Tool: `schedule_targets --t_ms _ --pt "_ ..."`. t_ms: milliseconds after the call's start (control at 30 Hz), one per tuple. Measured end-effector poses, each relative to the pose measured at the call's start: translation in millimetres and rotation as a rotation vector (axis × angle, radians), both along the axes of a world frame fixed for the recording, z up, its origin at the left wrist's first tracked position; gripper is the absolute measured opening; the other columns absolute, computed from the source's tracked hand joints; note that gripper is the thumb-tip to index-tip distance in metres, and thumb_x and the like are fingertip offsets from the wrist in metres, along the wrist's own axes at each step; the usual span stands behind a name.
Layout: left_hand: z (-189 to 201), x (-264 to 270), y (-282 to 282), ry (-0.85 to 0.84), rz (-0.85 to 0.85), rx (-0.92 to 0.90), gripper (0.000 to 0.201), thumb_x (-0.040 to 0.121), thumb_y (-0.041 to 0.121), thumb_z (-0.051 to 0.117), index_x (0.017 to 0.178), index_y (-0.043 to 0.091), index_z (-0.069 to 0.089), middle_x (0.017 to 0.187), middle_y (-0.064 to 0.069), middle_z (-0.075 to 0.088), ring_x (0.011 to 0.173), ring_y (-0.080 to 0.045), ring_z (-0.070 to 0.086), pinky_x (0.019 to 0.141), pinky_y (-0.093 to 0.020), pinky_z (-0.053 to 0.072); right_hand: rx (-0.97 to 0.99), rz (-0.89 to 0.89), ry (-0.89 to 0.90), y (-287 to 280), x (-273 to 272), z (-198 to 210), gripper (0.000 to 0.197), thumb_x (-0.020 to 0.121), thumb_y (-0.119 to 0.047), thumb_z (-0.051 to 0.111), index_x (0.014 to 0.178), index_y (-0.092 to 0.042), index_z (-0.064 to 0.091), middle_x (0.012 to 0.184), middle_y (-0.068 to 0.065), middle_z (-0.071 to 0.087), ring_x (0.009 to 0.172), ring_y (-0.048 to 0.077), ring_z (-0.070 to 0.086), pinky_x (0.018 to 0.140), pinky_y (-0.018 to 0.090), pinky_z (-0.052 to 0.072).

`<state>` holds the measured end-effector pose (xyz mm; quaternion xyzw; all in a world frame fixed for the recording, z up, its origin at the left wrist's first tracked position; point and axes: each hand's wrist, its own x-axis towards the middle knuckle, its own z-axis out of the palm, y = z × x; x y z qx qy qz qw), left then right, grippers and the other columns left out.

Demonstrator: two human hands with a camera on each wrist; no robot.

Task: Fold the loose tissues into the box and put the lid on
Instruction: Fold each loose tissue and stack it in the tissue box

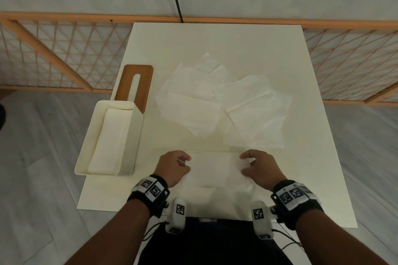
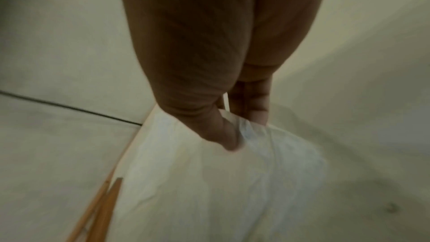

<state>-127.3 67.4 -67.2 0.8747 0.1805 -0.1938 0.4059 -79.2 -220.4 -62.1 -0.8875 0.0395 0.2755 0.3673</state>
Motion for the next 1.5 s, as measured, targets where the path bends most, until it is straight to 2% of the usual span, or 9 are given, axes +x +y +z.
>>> schedule_targets --t_ms 100,367,567,700,867,967,1133,1400,1500 --pt "-11.2 -1.6 -5.6 -0.041 0.013 0.042 0.019 0.081 0.010 0.076 0.095 0.021 0.071 0.093 0.003 0.065 0.079 0.000 0.058 0.068 0.001 0.039 -0.045 0.007 -0.065 5.2 -4.1 -10.0 0.036 0.074 -0.003 0.074 0.103 -0.023 0.068 0.109 -0.005 0.061 0.078 -0.001 0.053 0.061 0.003 0.039" --pt "-19.0 -2.4 -5.5 -0.104 0.018 0.052 0.017 0.083 0.009 0.074 0.096 0.018 0.072 0.097 0.002 0.066 0.085 -0.008 0.061 0.080 -0.013 0.048 -0.108 0.077 -0.134 2.3 -3.3 -16.7 0.035 0.072 -0.001 0.076 0.105 -0.013 0.070 0.103 -0.003 0.055 0.079 0.012 0.052 0.075 0.017 0.038" --pt "-23.9 -0.3 -2.1 -0.082 -0.010 0.102 0.016 0.080 0.008 0.073 0.090 0.021 0.071 0.094 0.005 0.064 0.078 0.000 0.058 0.071 -0.001 0.041 -0.114 0.098 -0.116 1.6 -2.5 -21.0 0.035 0.071 -0.003 0.077 0.104 -0.012 0.069 0.110 0.002 0.049 0.078 0.014 0.052 0.067 0.011 0.039" --pt "-11.5 25.3 -2.2 -0.135 -0.039 0.159 0.010 0.079 0.011 0.071 0.089 0.014 0.068 0.096 0.001 0.063 0.089 -0.013 0.059 0.085 -0.024 0.049 -0.094 0.108 -0.122 -1.0 -1.8 -18.2 0.036 0.072 -0.009 0.080 0.105 -0.016 0.068 0.118 -0.002 0.044 0.080 0.010 0.053 0.070 0.010 0.041" --pt "-6.8 97.2 8.4 -0.271 -0.045 0.287 0.030 0.088 0.011 0.065 0.119 0.009 0.064 0.123 -0.010 0.061 0.119 -0.027 0.052 0.102 -0.030 0.038 -0.074 0.082 -0.163 -3.9 0.5 -8.5 0.035 0.073 -0.014 0.081 0.105 -0.020 0.067 0.118 -0.006 0.045 0.079 0.006 0.056 0.076 0.019 0.047" --pt "-11.5 131.5 13.9 -0.227 -0.095 0.304 0.037 0.093 0.012 0.063 0.129 0.008 0.061 0.135 -0.011 0.058 0.127 -0.027 0.049 0.110 -0.031 0.036 -0.057 0.080 -0.202 -5.4 3.2 -6.0 0.031 0.073 -0.013 0.080 0.101 -0.019 0.068 0.112 -0.007 0.050 0.077 0.005 0.056 0.072 0.009 0.043" --pt "-19.1 149.9 17.3 -0.188 -0.139 0.425 0.014 0.089 0.005 0.062 0.088 0.009 0.075 0.100 -0.008 0.071 0.095 -0.025 0.066 0.074 -0.024 0.045 -0.043 0.059 -0.220 -7.2 7.9 -2.0 0.026 0.076 -0.013 0.080 0.099 -0.020 0.069 0.108 -0.009 0.051 0.079 0.002 0.055 0.067 0.004 0.039" --pt "-11.7 150.1 21.2 -0.201 -0.133 0.390 0.020 0.089 0.003 0.052 0.077 0.017 0.062 0.094 -0.001 0.061 0.097 -0.022 0.059 0.077 -0.024 0.043 0.032 0.060 -0.270 6.6 20.6 13.5 0.022 0.080 -0.011 0.078 0.097 -0.022 0.068 0.108 -0.010 0.054 0.081 -0.002 0.055 0.072 0.002 0.039" --pt "14.4 147.9 21.7 -0.250 -0.107 0.360 0.017 0.088 0.016 0.054 0.080 0.008 0.067 0.096 -0.006 0.064 0.094 -0.024 0.060 0.084 -0.038 0.052 0.056 0.077 -0.310 16.4 28.2 24.2 0.031 0.080 -0.013 0.077 0.107 -0.024 0.066 0.114 -0.010 0.054 0.091 -0.002 0.055 0.080 0.005 0.043"
